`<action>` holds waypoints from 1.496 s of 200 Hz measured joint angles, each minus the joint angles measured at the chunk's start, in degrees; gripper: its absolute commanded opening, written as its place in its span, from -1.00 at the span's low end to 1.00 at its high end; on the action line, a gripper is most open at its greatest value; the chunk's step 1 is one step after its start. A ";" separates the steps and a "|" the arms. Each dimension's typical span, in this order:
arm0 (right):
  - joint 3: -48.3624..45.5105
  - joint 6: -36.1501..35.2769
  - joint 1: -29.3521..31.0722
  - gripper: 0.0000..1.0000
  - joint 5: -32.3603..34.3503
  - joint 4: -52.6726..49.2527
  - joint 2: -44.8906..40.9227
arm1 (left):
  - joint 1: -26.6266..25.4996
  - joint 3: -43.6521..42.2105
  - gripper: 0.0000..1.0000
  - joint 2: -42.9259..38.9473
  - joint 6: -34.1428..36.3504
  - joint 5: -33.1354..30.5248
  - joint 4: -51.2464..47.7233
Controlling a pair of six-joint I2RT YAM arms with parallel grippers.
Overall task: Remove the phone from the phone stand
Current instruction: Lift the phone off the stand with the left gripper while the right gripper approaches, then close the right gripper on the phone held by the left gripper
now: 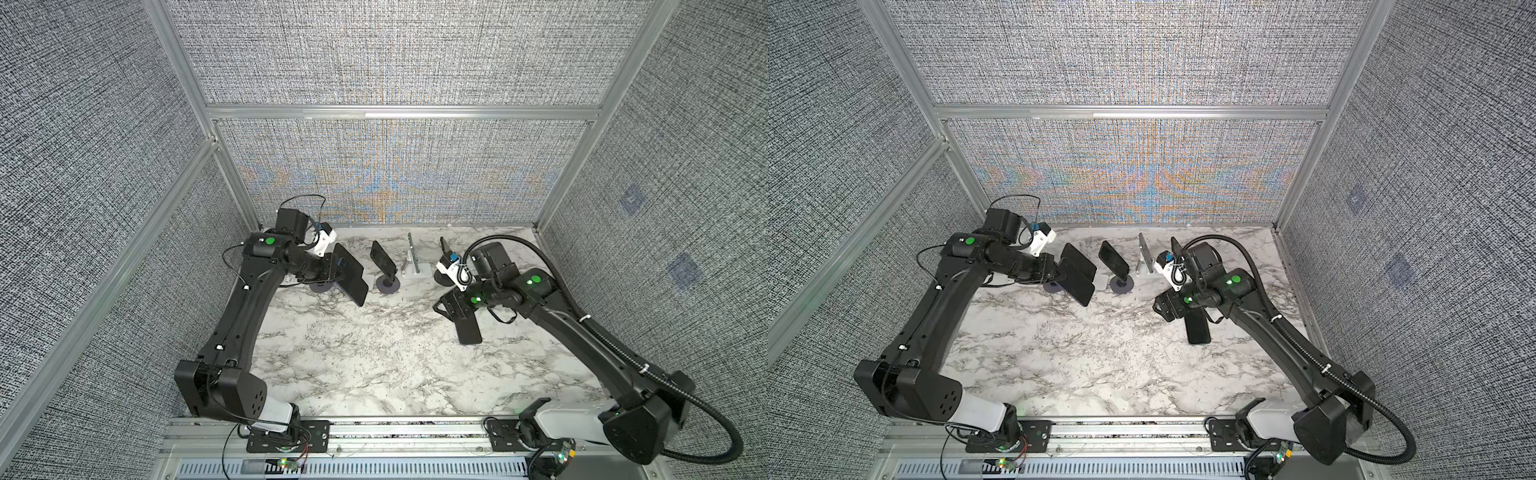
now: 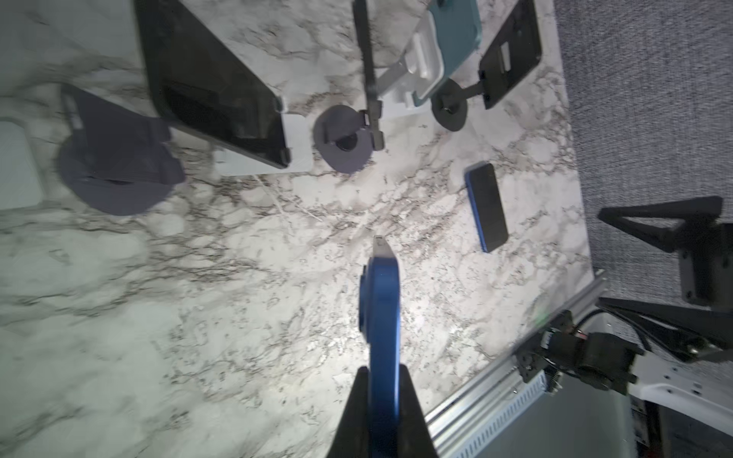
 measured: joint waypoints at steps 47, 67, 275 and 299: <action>6.97 -7.87 4.61 0.58 -4.44 -1.66 5.73 | -2.45 -4.87 -1.00 3.15 -2.69 14.05 5.77; 9.05 -9.90 5.57 0.59 -4.83 -1.66 8.24 | -3.13 -8.59 -1.00 3.69 -4.70 18.40 9.57; 15.30 -12.35 8.44 0.76 -5.86 3.21 23.30 | -5.42 -17.59 -1.00 5.77 -14.23 28.63 26.58; 14.45 -12.37 8.46 0.70 -5.66 4.57 23.50 | -5.49 -17.55 -1.00 6.12 -13.77 28.65 26.10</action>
